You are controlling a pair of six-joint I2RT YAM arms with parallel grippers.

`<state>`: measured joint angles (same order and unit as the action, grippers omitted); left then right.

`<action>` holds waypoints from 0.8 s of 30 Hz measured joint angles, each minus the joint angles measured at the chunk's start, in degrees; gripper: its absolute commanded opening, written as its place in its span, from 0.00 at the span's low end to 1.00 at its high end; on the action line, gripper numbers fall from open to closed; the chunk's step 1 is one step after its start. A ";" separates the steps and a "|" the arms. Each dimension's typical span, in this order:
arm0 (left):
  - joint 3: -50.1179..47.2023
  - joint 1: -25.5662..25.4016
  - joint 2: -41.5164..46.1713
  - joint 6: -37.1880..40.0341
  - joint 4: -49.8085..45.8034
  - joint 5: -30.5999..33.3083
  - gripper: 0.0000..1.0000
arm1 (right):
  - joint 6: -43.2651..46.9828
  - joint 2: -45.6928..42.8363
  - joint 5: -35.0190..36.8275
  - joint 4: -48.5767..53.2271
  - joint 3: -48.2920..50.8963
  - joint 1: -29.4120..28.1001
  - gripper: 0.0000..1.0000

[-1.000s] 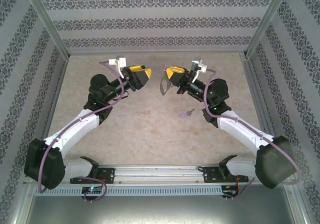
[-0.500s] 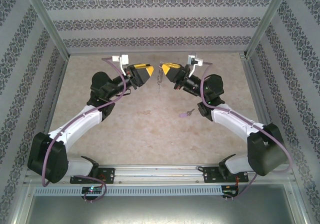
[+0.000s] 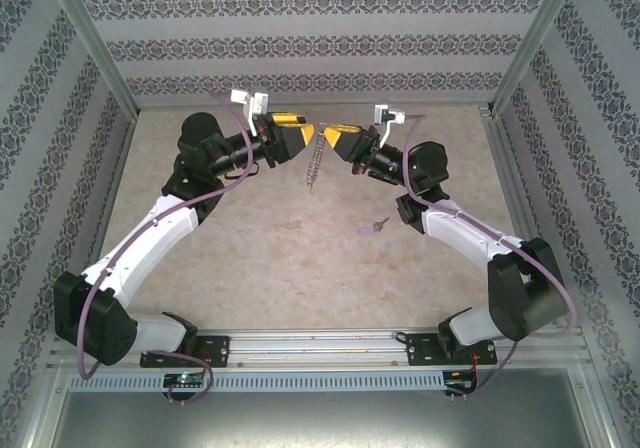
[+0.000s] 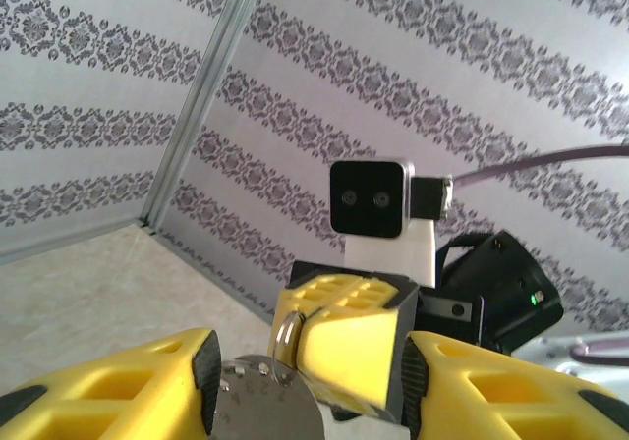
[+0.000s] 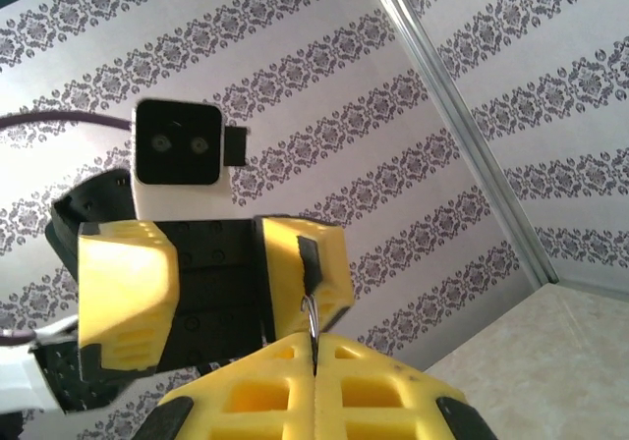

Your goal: Put the keys on the keyring

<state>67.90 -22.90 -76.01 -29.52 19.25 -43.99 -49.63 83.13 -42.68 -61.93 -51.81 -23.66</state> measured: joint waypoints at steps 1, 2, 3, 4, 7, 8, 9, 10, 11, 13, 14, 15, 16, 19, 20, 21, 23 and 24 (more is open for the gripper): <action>1.36 0.00 0.00 1.81 -2.91 -0.20 0.52 | -0.20 0.13 -0.92 0.11 -0.09 0.50 0.00; 2.36 0.02 0.00 3.26 -5.27 -0.57 0.51 | -0.46 0.26 -1.97 0.26 -0.11 0.98 0.00; 3.13 0.04 0.00 4.48 -7.30 -0.83 0.50 | -0.85 0.35 -2.73 0.44 -0.11 1.36 0.00; 3.82 0.04 -0.04 5.64 -9.33 -1.09 0.49 | -1.16 0.55 -3.63 0.48 -0.11 1.70 0.00; 4.61 0.04 -0.42 7.34 -12.70 -1.95 0.45 | -1.55 0.79 -5.09 0.63 -0.11 2.19 0.00; 4.61 0.09 -0.63 7.50 -13.20 -2.27 0.45 | -1.68 0.79 -5.42 0.63 -0.11 2.32 0.00; 4.61 0.11 -0.96 7.50 -13.44 -2.58 0.44 | -1.68 0.79 -5.90 0.61 -0.11 2.45 0.00; 4.61 0.11 -1.25 7.48 -13.55 -2.91 0.43 | -1.70 0.79 -6.29 0.61 -0.11 2.45 0.00; 4.61 0.11 -1.64 7.48 -13.70 -3.26 0.43 | -1.73 0.79 -6.54 0.61 -0.11 2.45 0.00; 4.61 0.11 -2.25 7.43 -13.81 -3.76 0.43 | -1.73 0.79 -6.86 0.61 -0.09 2.45 0.00; 4.48 0.11 -2.45 7.21 -13.75 -3.85 0.43 | -1.73 0.79 -6.95 0.59 -0.09 2.45 0.00; 4.24 0.11 -2.51 6.80 -13.60 -3.87 0.43 | -1.73 0.79 -6.95 0.59 -0.07 2.45 0.00; 3.78 0.11 -2.49 6.32 -13.20 -3.93 0.42 | -1.73 0.79 -6.95 0.57 -0.02 2.45 0.00; 2.19 0.13 -2.49 3.76 -10.56 -3.98 0.38 | -1.73 0.79 -6.93 0.37 0.28 2.45 0.00; 1.46 0.13 -2.49 2.62 -9.27 -3.96 0.38 | -1.75 0.79 -6.88 0.33 0.39 2.45 0.00; 0.74 0.13 -2.49 1.64 -7.96 -3.78 0.37 | -1.95 0.79 -6.71 0.20 0.57 2.45 0.00; -1.42 0.13 -2.49 -1.27 -4.13 -3.39 0.36 | -2.47 0.79 -5.92 -0.24 1.01 2.45 0.00; -2.58 0.13 -2.49 -2.78 -2.10 -2.97 0.36 | -2.62 0.79 -5.31 -0.55 1.36 2.43 0.00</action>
<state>65.32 -22.76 -78.50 -32.29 17.15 -46.96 -52.25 83.92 -47.99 -62.48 -50.46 -21.23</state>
